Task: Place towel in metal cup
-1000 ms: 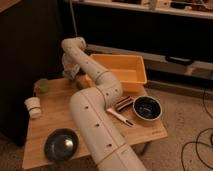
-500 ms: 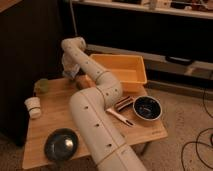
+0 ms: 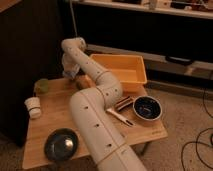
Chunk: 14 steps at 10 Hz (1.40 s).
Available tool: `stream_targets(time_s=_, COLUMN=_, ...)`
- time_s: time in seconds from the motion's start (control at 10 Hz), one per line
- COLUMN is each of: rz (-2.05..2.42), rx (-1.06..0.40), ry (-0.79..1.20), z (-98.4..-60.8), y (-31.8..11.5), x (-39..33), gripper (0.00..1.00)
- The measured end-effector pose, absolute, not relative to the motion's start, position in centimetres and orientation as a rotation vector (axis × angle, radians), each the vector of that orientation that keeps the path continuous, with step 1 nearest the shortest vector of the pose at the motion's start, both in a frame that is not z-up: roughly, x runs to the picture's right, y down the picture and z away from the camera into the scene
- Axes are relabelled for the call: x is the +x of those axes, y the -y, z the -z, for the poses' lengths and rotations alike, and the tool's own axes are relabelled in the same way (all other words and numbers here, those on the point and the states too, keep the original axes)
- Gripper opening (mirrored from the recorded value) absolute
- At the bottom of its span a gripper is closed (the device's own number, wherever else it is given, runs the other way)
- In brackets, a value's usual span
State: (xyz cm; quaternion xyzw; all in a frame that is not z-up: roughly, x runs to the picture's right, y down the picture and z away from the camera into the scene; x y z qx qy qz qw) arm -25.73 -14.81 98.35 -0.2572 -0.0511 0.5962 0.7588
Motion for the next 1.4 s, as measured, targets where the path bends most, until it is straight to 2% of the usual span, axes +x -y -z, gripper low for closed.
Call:
stream_targets(time_s=0.1, rz=-1.299, rx=-0.56, ry=0.111, z=-98.4, y=14.8, x=-25.7, gripper=0.01)
stream_targets(time_s=0.2, rz=-1.299, rx=-0.56, ry=0.112, z=-98.3, y=14.8, x=-25.7, gripper=0.05)
stream_targets(time_s=0.6, rz=-1.299, rx=-0.56, ry=0.111, z=-98.3, y=14.8, x=-25.7, gripper=0.51)
stream_targets(time_s=0.9, rz=-1.298, rx=-0.559, ry=0.11, z=-98.4, y=14.7, x=-25.7, gripper=0.79)
stream_targets(time_s=1.1, rz=-1.268, rx=-0.498, ry=0.086, z=-98.6, y=14.7, x=-25.6, gripper=0.8)
stream_targets(time_s=1.2, rz=-1.234, rx=-0.399, ry=0.034, z=-97.7, y=14.9, x=-25.9, gripper=0.8)
stream_targets(time_s=1.4, rz=-1.226, rx=-0.324, ry=0.01, z=-95.4, y=16.1, x=-25.7, gripper=0.8)
